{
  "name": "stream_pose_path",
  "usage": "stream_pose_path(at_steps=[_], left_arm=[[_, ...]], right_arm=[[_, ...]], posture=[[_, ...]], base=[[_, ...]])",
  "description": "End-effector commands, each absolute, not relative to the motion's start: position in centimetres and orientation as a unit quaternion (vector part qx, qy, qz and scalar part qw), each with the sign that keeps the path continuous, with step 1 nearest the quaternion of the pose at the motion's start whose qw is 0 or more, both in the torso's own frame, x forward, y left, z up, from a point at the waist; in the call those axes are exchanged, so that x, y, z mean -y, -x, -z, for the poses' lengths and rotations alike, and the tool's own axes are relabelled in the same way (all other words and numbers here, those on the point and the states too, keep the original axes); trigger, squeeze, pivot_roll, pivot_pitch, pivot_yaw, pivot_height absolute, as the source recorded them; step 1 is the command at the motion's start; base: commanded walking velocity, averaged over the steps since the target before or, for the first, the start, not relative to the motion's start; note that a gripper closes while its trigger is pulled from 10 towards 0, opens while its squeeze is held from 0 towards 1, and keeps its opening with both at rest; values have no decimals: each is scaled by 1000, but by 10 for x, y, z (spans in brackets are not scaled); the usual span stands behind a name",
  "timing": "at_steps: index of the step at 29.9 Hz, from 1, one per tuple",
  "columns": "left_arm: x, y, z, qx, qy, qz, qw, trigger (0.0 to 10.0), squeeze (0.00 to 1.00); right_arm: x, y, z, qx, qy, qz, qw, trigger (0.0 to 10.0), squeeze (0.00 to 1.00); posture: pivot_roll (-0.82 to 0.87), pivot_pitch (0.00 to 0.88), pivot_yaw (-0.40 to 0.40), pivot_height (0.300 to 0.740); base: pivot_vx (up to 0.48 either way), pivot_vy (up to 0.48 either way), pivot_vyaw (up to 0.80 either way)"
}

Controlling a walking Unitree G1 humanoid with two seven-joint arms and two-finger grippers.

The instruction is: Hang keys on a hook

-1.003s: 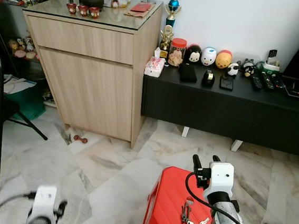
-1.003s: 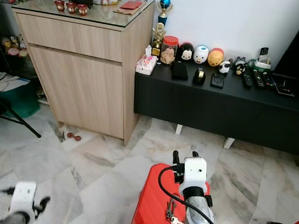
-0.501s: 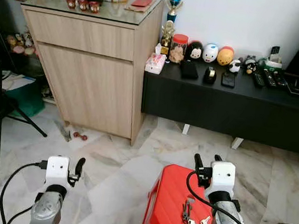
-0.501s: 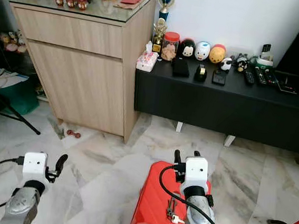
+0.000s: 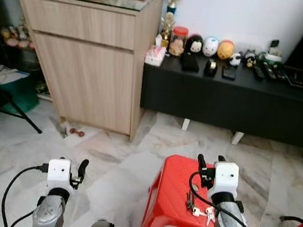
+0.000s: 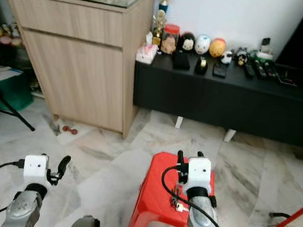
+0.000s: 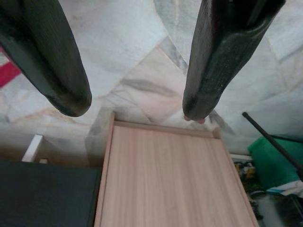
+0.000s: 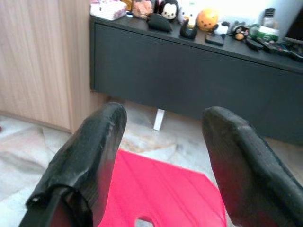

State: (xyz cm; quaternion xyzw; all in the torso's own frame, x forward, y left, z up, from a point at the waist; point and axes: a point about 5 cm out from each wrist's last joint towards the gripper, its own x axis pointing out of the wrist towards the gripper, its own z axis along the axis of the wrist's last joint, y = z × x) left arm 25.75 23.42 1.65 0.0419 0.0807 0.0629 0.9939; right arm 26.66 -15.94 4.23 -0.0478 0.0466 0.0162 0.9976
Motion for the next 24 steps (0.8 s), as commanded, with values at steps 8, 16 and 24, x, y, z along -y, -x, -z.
stream_pose_path(at_steps=[8,16,24], left_arm=[[-237,-262,-18,-89,-43,-64,993,10000,0],[-239,-265,-19,-97,-43,-63,992,10000,0],[-241,-267,-19,-101,-46,-61,992,10000,0]], right_arm=[[159,-267,-42,-52,46,-21,997,10000,0],[159,-266,-36,-67,47,-31,996,10000,0],[164,-264,-32,-80,46,-18,996,10000,0]], posture=[[140,0,-44,622],[136,0,-37,622],[138,0,-33,622]], base=[[0,0,0],[0,0,0],[0,143,0]])
